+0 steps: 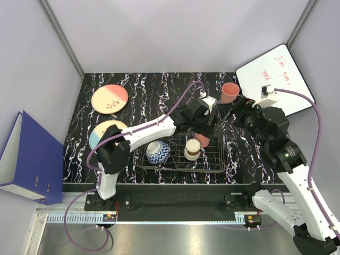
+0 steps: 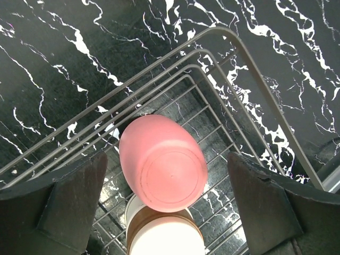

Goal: Unload the mixed dishes from the dish rack
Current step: Pick up the cup from the dish rack.

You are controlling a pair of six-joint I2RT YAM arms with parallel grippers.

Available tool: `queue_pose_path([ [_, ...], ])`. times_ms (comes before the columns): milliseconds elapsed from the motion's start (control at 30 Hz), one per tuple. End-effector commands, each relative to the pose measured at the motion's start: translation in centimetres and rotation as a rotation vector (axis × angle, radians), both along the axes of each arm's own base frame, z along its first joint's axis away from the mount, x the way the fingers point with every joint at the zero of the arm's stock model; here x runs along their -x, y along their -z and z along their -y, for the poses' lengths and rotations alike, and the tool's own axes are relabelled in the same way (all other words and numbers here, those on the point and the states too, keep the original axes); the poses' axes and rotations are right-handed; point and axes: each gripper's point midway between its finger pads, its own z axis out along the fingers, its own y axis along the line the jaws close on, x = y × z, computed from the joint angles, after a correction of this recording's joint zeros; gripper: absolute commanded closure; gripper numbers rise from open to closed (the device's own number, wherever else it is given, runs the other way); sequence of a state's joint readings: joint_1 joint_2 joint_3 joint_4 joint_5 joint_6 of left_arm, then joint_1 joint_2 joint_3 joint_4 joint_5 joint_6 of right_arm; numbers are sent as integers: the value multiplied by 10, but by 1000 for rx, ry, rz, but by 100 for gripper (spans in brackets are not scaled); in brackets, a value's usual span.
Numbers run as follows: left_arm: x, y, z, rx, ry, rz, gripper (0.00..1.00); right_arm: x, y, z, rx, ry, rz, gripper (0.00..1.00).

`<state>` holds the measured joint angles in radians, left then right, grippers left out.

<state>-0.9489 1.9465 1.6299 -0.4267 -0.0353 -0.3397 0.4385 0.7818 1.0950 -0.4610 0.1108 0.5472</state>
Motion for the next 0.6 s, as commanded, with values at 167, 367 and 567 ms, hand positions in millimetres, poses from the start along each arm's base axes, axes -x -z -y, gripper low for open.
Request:
queue_pose_path([
  [167, 1, 7, 2, 19, -18, -18, 23, -3, 5, -1, -25, 7, 5, 5],
  [367, 6, 13, -1, 27, -18, -37, 44, -2, 6, 0, -27, 15, 5, 5],
  [567, 7, 4, -4, 40, -20, -23, 75, 0, 6, 2, -30, 20, 9, 6],
])
